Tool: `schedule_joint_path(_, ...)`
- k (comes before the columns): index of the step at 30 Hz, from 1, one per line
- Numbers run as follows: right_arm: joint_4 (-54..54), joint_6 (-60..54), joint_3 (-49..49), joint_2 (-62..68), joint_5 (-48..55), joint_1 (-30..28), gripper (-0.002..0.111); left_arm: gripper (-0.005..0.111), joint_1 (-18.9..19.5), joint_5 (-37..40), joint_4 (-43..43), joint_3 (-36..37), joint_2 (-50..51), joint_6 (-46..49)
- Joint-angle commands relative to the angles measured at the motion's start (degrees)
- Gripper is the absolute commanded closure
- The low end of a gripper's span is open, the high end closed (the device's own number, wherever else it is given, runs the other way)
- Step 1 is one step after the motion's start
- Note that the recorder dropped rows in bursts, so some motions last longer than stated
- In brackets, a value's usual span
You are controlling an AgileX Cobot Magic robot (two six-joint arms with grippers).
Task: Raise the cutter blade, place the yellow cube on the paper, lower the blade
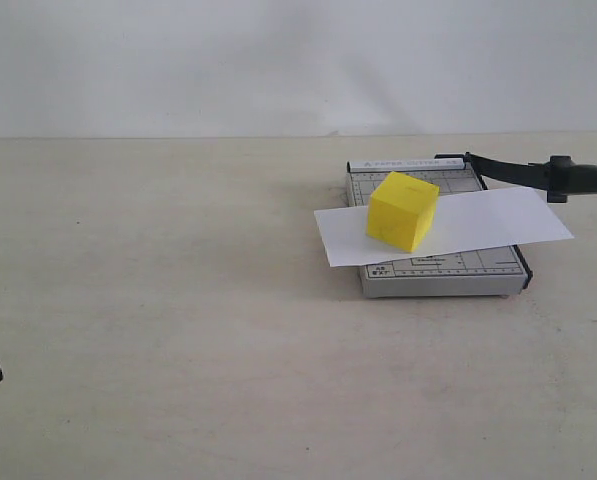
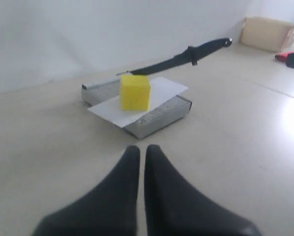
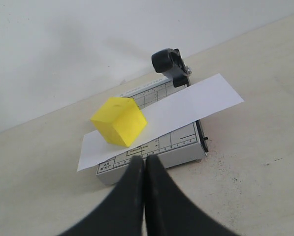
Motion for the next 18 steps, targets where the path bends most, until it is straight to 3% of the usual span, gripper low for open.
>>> schedule_joint_path(1,-0.31,-0.17,0.25,-0.26,-0.27,0.04,0.108,0.102,-0.10,-7.86,3.07,4.64,-6.67,0.45)
schedule_joint_path(8,-0.31,-0.17,0.25,-0.26,-0.27,0.04,0.108,0.102,-0.10,2.66,3.07,4.64,-13.25,0.45)
schedule_joint_path(13,-0.31,-0.17,0.25,-0.26,-0.27,0.04,0.108,0.102,0.57,3.67,3.07,4.64,-13.25,0.45)
schedule_joint_path(18,-0.31,-0.17,0.25,-0.26,-0.27,0.04,0.108,0.102,4.33,2.49,3.07,4.64,-13.25,0.45)
